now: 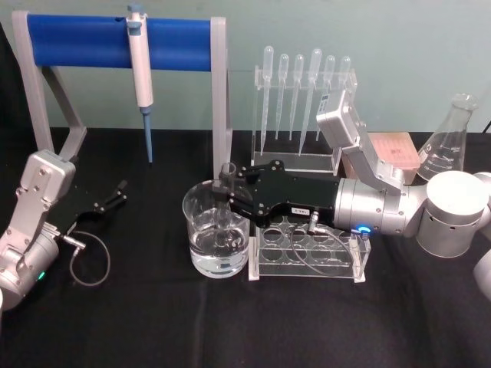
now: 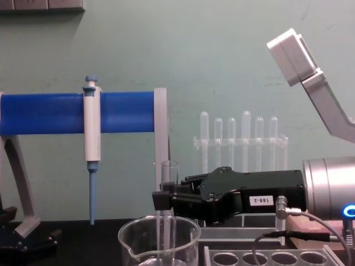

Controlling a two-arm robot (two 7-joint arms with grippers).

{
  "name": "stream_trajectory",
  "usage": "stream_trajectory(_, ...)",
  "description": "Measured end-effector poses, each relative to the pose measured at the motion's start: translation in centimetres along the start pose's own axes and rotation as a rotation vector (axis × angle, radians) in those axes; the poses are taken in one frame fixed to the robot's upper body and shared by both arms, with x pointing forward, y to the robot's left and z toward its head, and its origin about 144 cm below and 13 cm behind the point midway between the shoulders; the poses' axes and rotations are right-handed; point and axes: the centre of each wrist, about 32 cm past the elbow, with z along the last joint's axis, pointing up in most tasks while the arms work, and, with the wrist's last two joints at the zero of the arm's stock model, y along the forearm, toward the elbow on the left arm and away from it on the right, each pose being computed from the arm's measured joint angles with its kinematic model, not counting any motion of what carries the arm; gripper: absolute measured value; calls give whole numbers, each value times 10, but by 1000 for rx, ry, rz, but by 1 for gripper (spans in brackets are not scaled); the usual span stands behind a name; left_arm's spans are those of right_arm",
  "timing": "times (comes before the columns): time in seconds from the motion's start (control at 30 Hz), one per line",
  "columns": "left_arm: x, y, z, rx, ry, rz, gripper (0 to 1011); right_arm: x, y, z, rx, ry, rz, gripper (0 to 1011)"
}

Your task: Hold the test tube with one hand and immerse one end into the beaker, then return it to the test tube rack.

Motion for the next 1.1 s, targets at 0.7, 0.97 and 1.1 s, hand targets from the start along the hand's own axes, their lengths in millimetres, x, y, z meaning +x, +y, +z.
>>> stream_trajectory(0.7,0,0,0,0,0,0,1000,1,0,-2,-3,-2,5,241)
stream_trajectory(0.97,0,0,0,0,0,0,1000,1,0,-2,-3,-2,5,242)
stream_trajectory(1.1,0,0,0,0,0,0,1000,1,0,-2,-3,-2,5,241)
